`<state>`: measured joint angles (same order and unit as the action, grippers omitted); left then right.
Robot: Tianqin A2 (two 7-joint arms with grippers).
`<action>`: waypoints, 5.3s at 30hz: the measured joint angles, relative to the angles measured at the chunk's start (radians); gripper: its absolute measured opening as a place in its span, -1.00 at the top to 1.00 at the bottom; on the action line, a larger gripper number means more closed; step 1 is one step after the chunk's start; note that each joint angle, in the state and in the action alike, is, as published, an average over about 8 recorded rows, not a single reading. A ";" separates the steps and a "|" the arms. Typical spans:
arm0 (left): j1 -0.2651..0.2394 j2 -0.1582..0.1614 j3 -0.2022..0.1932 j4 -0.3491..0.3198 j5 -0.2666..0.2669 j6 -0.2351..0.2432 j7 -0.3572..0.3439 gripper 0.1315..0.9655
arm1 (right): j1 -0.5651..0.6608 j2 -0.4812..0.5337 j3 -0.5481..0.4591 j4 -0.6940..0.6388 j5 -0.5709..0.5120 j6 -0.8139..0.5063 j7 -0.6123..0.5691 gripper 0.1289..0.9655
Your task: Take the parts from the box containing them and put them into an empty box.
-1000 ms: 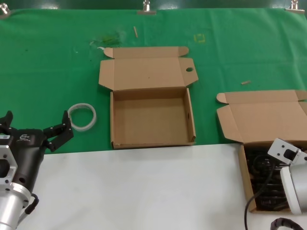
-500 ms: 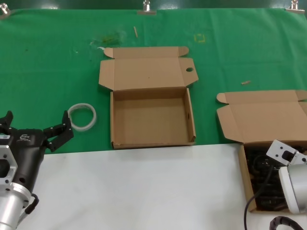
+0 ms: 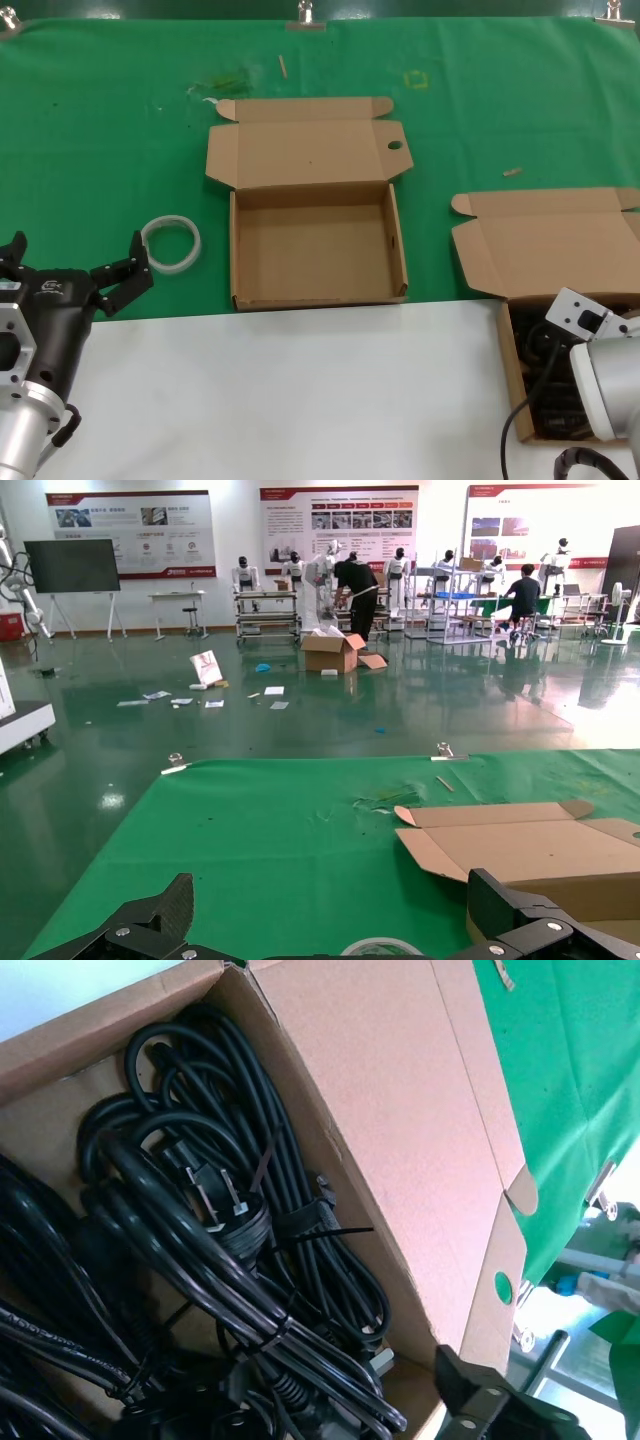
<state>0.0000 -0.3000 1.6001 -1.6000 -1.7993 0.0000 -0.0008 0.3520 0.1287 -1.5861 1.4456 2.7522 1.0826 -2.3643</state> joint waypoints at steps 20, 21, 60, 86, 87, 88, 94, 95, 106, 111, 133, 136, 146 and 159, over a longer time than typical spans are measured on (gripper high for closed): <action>0.000 0.000 0.000 0.000 0.000 0.000 0.000 -1.00 | -0.007 0.000 -0.062 0.011 -0.019 0.022 0.077 0.51; 0.000 0.000 0.000 0.000 0.000 0.000 0.000 -1.00 | -0.010 0.000 -0.065 0.017 -0.022 0.026 0.082 0.56; 0.000 0.000 0.000 0.000 0.000 0.000 0.000 -1.00 | 0.246 0.011 -0.802 -0.050 0.000 -0.040 0.737 0.81; 0.000 0.000 0.000 0.000 0.000 0.000 0.000 -1.00 | 0.372 0.015 -0.977 -0.265 0.001 -0.259 1.035 0.81; 0.000 0.000 0.000 0.000 0.000 0.000 0.000 -1.00 | 0.371 0.015 -0.982 -0.265 0.001 -0.263 1.043 0.81; 0.000 0.000 0.000 0.000 0.000 0.000 0.000 -1.00 | 0.371 0.015 -0.986 -0.264 0.001 -0.266 1.050 0.81; 0.000 0.000 0.000 0.000 0.000 0.000 0.000 -1.00 | 0.362 0.015 -0.995 -0.257 0.001 -0.281 1.082 0.81; 0.000 0.000 0.000 0.000 0.000 0.000 0.000 -1.00 | 0.361 0.015 -0.996 -0.256 0.001 -0.283 1.086 0.81; 0.000 0.000 0.000 0.000 0.000 0.000 0.000 -1.00 | 0.355 0.016 -1.005 -0.259 0.001 -0.321 1.146 0.81; 0.000 0.000 0.000 0.000 0.000 0.000 0.000 -1.00 | 0.358 0.016 -1.014 -0.265 0.001 -0.343 1.178 0.81; 0.000 0.000 0.000 0.000 0.000 0.000 0.000 -1.00 | 0.351 0.016 -1.007 -0.286 0.001 -0.407 1.249 0.79; 0.000 0.000 0.000 0.000 0.000 0.000 0.000 -1.00 | 0.351 0.016 -1.007 -0.286 0.001 -0.407 1.249 0.73; 0.000 0.000 0.000 0.000 0.000 0.000 0.000 -1.00 | 0.351 0.016 -1.007 -0.286 0.001 -0.407 1.249 0.47; 0.000 0.000 0.000 0.000 0.000 0.000 0.000 -1.00 | 0.319 0.016 -0.962 -0.266 -0.043 -0.438 1.300 -0.17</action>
<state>0.0000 -0.3000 1.6001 -1.6000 -1.7991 -0.0001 -0.0009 0.6707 0.1444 -2.5477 1.1795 2.7094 0.6443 -1.0644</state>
